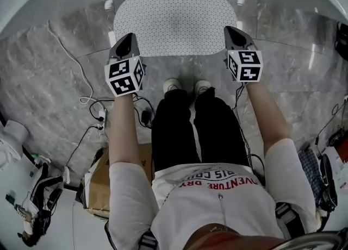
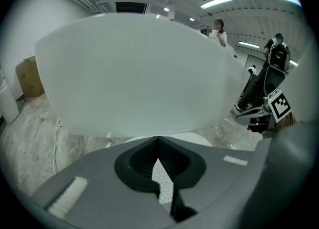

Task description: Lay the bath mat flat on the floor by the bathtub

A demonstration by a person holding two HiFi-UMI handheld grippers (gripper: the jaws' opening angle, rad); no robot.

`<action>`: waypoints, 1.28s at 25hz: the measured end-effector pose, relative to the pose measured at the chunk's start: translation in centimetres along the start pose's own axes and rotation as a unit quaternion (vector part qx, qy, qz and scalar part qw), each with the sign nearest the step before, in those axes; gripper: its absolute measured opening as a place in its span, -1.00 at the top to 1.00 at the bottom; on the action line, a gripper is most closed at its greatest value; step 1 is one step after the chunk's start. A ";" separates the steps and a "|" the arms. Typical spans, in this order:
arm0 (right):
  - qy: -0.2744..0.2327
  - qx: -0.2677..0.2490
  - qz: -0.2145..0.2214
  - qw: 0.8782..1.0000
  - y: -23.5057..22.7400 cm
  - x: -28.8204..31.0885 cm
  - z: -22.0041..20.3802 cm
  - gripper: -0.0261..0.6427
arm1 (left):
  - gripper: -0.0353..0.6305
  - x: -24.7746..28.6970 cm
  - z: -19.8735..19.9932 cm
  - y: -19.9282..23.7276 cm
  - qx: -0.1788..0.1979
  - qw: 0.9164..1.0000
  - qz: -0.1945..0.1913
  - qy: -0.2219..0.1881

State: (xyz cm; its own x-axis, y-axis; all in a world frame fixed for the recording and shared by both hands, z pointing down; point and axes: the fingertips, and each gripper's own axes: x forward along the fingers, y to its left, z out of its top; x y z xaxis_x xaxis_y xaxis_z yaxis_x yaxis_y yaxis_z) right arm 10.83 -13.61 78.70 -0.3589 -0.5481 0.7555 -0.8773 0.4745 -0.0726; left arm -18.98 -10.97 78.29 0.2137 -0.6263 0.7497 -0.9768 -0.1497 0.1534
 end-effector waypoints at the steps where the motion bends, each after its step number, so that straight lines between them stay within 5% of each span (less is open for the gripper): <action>1: -0.009 0.001 0.002 1.000 0.4 -1.8 1.8 0.89 | 0.86 -1.8 1.8 -0.9 0.006 1.000 -0.008 -0.005; 15: -0.160 -0.076 -0.002 0.984 4.1 -28.5 28.8 0.89 | 0.86 -28.8 28.1 -11.2 0.042 0.988 -0.065 -0.134; 23: -0.238 -0.092 0.002 0.967 6.3 -41.6 37.4 0.89 | 0.86 -42.1 38.6 -15.9 0.085 0.968 -0.083 -0.222; 32: -0.334 -0.106 -0.006 0.937 7.4 -53.9 43.6 0.89 | 0.86 -54.1 44.3 -20.8 0.133 0.931 -0.090 -0.327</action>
State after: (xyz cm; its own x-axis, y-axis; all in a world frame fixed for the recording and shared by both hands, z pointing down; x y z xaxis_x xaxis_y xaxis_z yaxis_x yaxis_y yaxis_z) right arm 9.76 -10.56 9.03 -0.5302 -0.8297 0.1747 -0.8252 0.5523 0.1184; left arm -9.49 -7.88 5.99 0.4217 -0.8924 0.1609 -0.9047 -0.4260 0.0086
